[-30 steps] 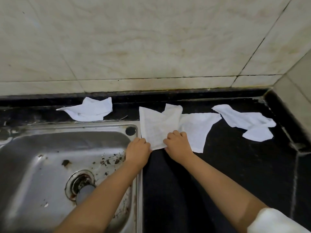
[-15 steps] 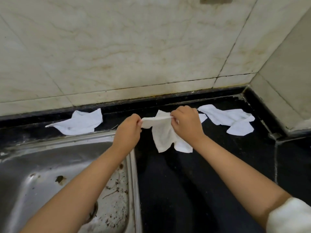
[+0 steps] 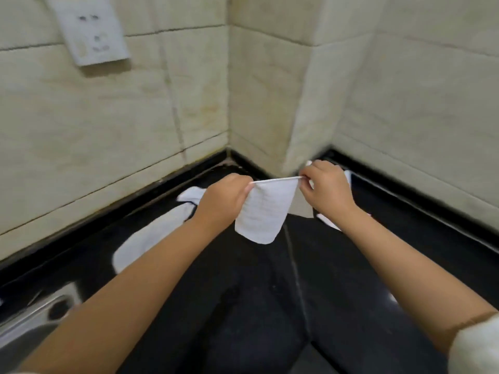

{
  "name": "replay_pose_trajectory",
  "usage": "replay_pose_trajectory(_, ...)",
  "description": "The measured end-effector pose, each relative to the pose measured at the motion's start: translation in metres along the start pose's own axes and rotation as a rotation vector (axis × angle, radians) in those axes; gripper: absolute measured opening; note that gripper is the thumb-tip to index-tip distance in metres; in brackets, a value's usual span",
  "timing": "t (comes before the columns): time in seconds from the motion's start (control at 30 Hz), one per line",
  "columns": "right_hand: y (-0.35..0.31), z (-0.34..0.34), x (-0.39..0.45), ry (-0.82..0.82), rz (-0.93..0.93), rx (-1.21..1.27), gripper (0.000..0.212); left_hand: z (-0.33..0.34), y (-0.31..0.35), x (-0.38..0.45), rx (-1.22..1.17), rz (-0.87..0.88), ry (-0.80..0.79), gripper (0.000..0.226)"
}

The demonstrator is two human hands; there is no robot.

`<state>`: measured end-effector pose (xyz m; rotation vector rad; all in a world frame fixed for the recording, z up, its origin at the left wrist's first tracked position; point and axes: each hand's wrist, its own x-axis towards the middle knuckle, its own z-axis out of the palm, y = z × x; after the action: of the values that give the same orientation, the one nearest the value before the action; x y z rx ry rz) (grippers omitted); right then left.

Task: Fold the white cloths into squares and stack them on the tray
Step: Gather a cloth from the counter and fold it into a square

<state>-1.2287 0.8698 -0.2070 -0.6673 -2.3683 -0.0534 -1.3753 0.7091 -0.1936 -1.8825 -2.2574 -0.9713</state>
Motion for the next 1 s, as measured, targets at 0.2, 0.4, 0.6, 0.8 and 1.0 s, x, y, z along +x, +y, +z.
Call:
replay_pose_trajectory(0.2,0.141,-0.102,-0.1,-0.006,0.283,-0.304,0.032,0.084,0.111,0.055,-0.133,0.153,-0.094,0.071)
replay_pose_trajectory(0.4,0.211,-0.211,-0.222,0.027,0.413,-0.461,0.026,0.174,0.21,0.055,-0.132,0.363,-0.283,0.051)
replay_pose_trajectory(0.6,0.206,-0.231,-0.369,-0.563,0.46,-0.311,0.028,0.251,0.236,-0.005,-0.025,0.624,-0.753,0.048)
replay_pose_trajectory(0.8,0.192,-0.209,-0.434,-1.11,0.813,0.243,0.036,0.298,0.247,-0.043,0.159,0.487,-1.457,0.038)
replay_pose_trajectory(1.0,0.214,-0.209,-0.431,-1.112,1.022,0.364,0.023,0.315,0.264,-0.018,0.072,0.303,-1.563,0.025)
